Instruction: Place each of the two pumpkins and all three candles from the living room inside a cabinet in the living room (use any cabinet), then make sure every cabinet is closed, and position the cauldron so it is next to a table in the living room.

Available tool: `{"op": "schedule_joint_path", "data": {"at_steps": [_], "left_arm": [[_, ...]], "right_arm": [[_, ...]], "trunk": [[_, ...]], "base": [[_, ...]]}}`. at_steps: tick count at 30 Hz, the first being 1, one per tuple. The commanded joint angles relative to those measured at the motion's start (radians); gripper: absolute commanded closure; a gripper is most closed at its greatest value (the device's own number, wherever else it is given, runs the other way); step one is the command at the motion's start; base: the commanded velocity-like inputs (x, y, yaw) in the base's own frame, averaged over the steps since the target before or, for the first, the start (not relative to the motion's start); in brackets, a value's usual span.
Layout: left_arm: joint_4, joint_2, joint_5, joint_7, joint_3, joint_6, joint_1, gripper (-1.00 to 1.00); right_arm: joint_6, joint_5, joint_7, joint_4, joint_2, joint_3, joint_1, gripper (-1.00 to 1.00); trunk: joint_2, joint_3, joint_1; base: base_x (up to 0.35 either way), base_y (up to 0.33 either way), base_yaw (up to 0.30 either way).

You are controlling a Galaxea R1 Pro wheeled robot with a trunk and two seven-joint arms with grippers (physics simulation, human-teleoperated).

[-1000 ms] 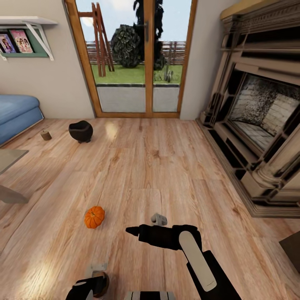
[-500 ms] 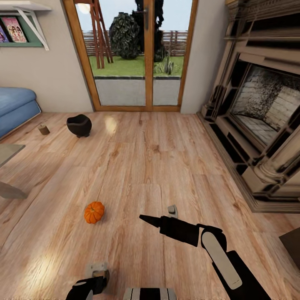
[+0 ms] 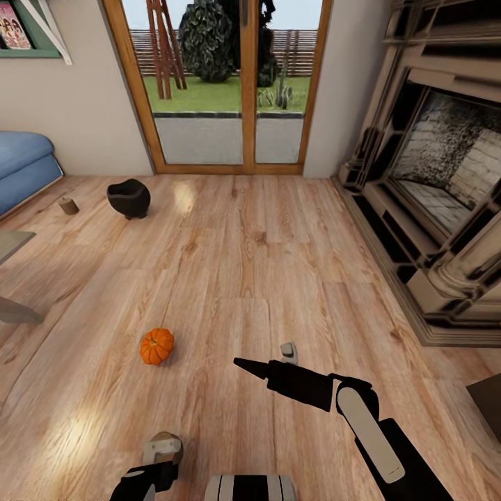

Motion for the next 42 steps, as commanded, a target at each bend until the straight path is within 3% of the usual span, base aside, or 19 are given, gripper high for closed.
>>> {"op": "schedule_joint_path", "data": {"at_steps": [1,33,42], "left_arm": [[0.000,0.000,0.000,0.000,0.000,0.000,0.000,-1.00],[0.000,-0.002,0.000,0.000,0.000,0.000,0.000,-1.00],[0.000,0.000,0.000,0.000,0.000,-0.001,0.000,-1.00]], "right_arm": [[0.000,0.000,-0.004,0.000,0.001,0.001,0.000,-1.00],[-0.002,0.001,-0.010,0.018,0.008,0.000,0.000,-1.00],[-0.002,0.001,-0.010,0.018,0.008,0.000,0.000,-1.00]], "trunk": [[0.000,0.000,0.000],[0.000,0.000,0.000],[-0.001,-0.019,0.002]], "base": [[0.000,0.000,0.000],[0.080,0.009,0.000],[0.000,0.000,0.000]]}}
